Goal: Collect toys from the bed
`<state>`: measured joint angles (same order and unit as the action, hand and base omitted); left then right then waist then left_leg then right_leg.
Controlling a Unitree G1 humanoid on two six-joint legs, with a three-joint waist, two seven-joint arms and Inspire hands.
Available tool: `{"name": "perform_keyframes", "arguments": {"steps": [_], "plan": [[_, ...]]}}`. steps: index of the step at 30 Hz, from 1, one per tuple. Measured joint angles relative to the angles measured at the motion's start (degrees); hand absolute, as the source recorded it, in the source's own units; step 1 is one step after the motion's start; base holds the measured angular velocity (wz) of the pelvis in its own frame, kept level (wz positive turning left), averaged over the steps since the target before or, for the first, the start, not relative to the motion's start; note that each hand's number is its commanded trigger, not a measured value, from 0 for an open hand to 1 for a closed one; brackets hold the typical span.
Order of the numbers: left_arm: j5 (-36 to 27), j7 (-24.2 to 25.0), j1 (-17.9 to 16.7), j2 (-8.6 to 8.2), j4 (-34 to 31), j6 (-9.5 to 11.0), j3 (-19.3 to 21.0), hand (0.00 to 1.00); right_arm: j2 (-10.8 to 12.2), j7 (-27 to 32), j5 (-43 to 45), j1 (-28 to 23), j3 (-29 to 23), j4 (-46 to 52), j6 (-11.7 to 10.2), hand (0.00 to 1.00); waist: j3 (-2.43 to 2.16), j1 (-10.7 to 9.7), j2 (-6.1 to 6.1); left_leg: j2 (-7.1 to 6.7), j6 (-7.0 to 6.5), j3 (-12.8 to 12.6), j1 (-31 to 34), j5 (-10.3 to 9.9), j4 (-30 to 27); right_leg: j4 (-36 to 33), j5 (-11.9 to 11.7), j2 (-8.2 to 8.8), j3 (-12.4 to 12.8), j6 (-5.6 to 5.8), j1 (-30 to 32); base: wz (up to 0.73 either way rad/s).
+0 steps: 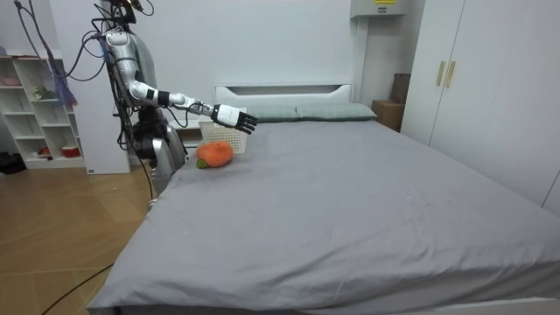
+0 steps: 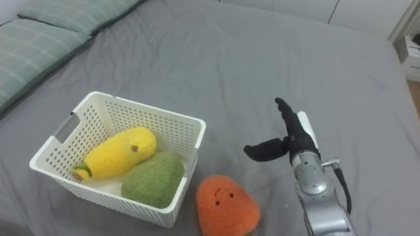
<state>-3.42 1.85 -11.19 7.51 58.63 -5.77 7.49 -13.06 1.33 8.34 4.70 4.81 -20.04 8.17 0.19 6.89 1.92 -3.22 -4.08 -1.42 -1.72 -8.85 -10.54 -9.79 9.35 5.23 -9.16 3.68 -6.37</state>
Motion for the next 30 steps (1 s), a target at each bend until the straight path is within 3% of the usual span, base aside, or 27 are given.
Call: {"name": "perform_keyframes", "arguments": {"steps": [11,16,30], "plan": [[-2.7,-0.2,0.2,0.75,0.0,0.1,-2.1,0.00,1.6,-10.3,3.4,-2.0,10.3,-2.7,0.1,0.00,0.13,0.2,0.38,0.38,0.31,-0.3,-0.4,-0.2,0.9,0.1,0.0,-0.38,0.2,-0.04,-0.2,-0.03],[-3.9,-0.1,0.2,0.51,-0.2,0.2,-2.2,0.00,3.0,-15.6,10.2,-2.2,12.8,-7.5,0.7,0.00,0.02,1.6,0.56,0.32,0.32,0.2,0.1,-0.2,0.8,0.2,0.0,-0.37,-0.5,-0.03,0.1,0.06],[-3.9,-0.3,0.2,0.17,-0.2,1.0,-2.1,0.00,3.7,-20.1,22.3,-2.4,13.7,-8.4,0.7,0.00,-0.01,3.0,0.62,0.27,0.36,0.4,0.6,-0.1,0.7,0.2,0.0,-0.37,-0.7,-0.04,0.3,0.00]]}}
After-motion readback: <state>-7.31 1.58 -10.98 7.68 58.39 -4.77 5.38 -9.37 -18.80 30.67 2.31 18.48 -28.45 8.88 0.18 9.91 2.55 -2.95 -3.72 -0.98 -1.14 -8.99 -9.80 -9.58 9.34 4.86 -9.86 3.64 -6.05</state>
